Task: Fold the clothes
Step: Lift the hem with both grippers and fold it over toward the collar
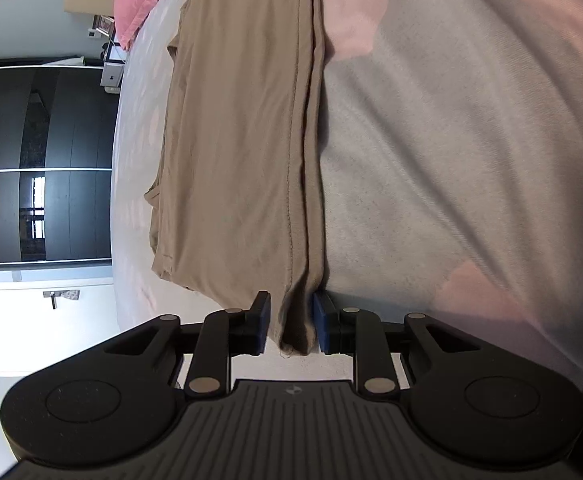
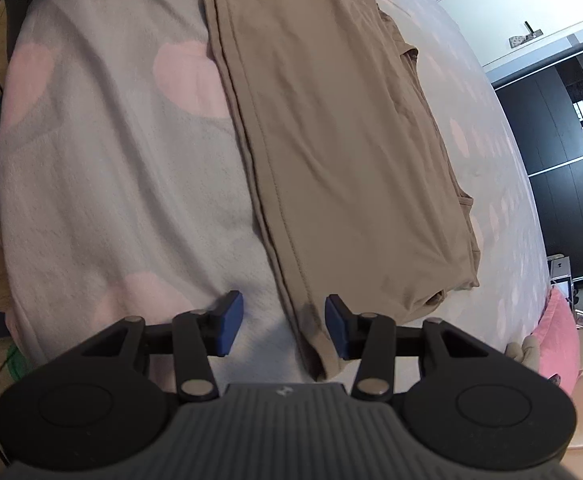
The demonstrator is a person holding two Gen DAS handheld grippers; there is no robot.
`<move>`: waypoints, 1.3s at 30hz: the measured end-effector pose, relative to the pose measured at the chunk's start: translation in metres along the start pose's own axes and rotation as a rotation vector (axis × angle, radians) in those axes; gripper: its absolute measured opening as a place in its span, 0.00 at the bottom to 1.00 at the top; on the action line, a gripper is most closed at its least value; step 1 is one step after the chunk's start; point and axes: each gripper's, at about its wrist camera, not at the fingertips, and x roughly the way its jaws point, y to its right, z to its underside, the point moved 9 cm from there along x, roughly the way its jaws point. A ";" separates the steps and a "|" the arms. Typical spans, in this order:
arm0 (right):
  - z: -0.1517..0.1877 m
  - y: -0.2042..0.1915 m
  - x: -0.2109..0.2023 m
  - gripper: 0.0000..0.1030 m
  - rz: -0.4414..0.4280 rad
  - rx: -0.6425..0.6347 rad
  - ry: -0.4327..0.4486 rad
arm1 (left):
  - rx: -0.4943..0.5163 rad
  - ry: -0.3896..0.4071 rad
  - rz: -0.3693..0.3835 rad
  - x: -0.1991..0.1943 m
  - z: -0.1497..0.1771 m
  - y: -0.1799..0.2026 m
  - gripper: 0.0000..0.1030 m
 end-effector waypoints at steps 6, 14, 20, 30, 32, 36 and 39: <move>-0.005 0.000 0.006 0.39 0.048 -0.046 0.007 | 0.010 -0.002 -0.046 0.009 -0.006 -0.003 0.20; -0.010 0.006 0.007 0.03 0.136 -0.082 0.014 | -0.013 -0.011 -0.051 0.004 -0.005 -0.008 0.08; -0.019 0.041 -0.009 0.03 0.236 -0.002 0.034 | -0.186 -0.058 -0.040 -0.004 0.002 -0.044 0.02; -0.044 0.129 -0.074 0.02 0.428 0.205 0.132 | -0.513 0.061 -0.160 -0.065 0.006 -0.172 0.01; -0.047 0.137 -0.092 0.02 0.423 0.241 0.162 | -0.523 0.081 -0.173 -0.081 0.007 -0.185 0.01; -0.046 0.139 -0.130 0.03 0.393 0.291 0.203 | -0.541 0.113 -0.174 -0.115 0.010 -0.198 0.01; -0.045 0.134 -0.154 0.02 0.414 0.282 0.211 | -0.547 0.121 -0.147 -0.137 0.012 -0.195 0.01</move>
